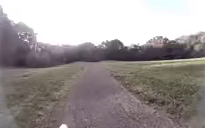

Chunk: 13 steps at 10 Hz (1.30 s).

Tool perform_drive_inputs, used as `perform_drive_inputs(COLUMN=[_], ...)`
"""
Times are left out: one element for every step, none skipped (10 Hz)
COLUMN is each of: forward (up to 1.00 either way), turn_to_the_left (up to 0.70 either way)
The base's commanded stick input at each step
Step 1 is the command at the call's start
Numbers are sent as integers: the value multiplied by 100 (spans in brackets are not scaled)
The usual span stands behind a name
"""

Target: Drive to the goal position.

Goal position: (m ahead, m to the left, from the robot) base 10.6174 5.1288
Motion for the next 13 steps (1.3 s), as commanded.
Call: perform_drive_inputs(forward=[50, 50, 50, 50, 50, 50, 50, 50, 50, 50, 50, 50, 50], turn_to_the_left=[8, 1, 13, 31, 48, 50, 44, 21, 12, 9, 3, 3, 8])
